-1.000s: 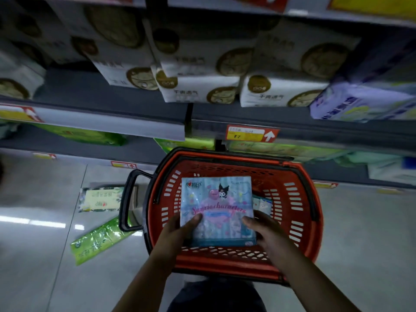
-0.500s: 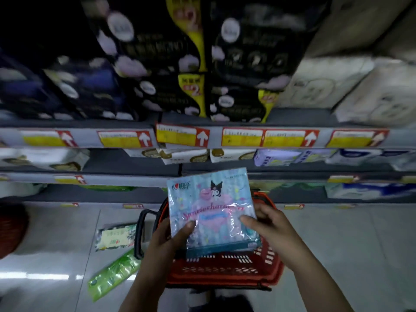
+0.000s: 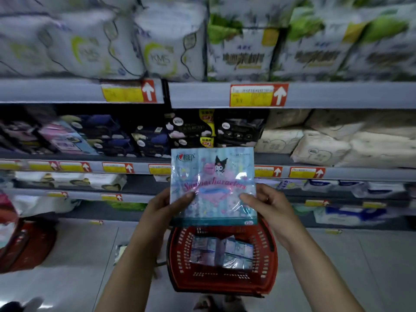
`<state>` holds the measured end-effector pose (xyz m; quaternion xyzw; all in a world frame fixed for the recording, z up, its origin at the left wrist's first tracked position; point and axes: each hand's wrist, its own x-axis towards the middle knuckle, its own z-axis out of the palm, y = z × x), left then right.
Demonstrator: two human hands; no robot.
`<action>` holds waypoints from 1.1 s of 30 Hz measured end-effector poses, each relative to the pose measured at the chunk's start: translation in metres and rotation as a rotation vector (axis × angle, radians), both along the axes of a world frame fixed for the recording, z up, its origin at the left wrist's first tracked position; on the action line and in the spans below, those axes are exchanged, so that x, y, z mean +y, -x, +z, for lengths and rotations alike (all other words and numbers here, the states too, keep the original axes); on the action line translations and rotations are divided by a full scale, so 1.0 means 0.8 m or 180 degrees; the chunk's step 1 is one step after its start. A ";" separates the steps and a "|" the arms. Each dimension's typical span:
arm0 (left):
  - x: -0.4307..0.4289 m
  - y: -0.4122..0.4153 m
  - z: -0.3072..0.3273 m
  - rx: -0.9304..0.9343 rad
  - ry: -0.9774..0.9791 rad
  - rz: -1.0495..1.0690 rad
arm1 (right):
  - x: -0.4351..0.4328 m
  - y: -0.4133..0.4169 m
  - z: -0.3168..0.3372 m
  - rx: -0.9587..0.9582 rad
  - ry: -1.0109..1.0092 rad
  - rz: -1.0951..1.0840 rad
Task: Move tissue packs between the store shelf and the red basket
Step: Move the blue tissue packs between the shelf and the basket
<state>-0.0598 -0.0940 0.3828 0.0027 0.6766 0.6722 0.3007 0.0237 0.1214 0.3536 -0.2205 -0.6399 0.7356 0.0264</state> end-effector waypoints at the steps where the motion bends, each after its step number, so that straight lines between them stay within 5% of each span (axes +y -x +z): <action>1: -0.001 0.000 0.008 0.0051 0.0001 -0.0003 | -0.001 -0.002 0.012 0.0039 -0.0033 0.0006; 10: -0.005 0.003 0.110 0.0634 -0.0168 -0.0095 | -0.005 -0.010 0.121 0.0409 -0.0165 -0.0090; 33: 0.010 -0.010 0.253 0.0891 -0.0992 -0.0455 | 0.014 -0.056 0.293 0.1383 -0.0239 -0.0610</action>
